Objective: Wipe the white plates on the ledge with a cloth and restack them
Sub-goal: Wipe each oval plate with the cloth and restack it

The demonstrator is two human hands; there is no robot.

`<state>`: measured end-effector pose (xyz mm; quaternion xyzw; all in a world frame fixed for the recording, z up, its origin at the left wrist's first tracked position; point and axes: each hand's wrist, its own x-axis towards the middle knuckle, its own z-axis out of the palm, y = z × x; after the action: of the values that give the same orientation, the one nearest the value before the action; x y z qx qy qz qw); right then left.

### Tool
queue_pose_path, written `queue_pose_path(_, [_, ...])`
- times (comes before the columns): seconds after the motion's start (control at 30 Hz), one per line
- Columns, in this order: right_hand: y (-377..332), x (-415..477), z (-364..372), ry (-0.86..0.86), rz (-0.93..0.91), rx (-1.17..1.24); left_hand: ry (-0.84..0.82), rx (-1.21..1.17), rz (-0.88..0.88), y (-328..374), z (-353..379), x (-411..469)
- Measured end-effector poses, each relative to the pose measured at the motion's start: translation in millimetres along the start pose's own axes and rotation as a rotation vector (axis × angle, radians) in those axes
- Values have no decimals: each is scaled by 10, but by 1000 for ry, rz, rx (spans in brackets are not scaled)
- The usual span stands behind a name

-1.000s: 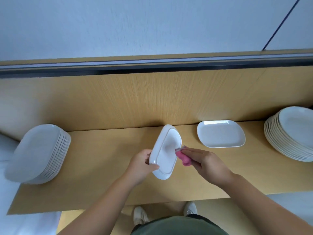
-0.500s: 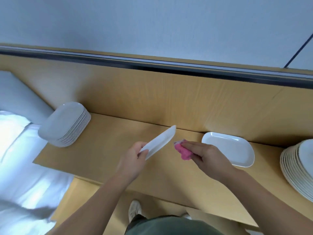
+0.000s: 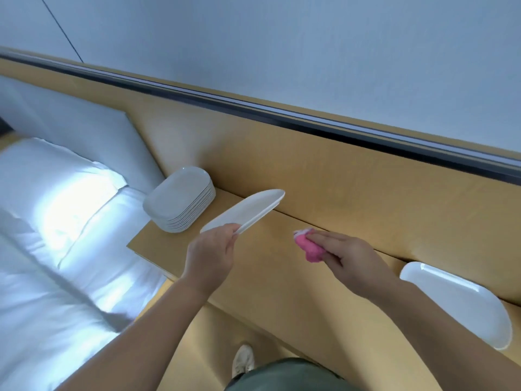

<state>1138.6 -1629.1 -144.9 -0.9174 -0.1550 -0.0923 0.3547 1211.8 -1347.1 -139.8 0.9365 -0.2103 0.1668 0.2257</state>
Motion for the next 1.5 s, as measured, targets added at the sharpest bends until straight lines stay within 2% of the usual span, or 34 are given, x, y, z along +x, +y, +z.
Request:
queue_pose_path(0.3, [-207, 816, 481, -29, -16, -24, 25, 232, -64, -1024, -149, 432])
queue_pose_path(0.6, [-313, 1273, 848, -31, -22, -94, -170, 234, -118, -1744, -44, 560])
queue_pose_path(0.9, [-322, 1424, 1042, -90, 64, -113, -352, 193, -189, -2108, 161, 659])
queue_pose_path(1.2, [-284, 1337, 1026, -83, 123, -104, -438, 150, -246, -2115, 211, 592])
queue_pose_path(1.3, [-233, 1188, 963, -68, 157, -101, -392, 166, -247, -2009, 201, 621])
queue_pose_path(1.4, [-201, 981, 846, -25, 195, -64, -376, 64, -168, -1750, 292, 710])
queue_pose_path(1.5, [-153, 688, 674, 22, 265, -49, -459, 6, -18, -1338, 498, 796])
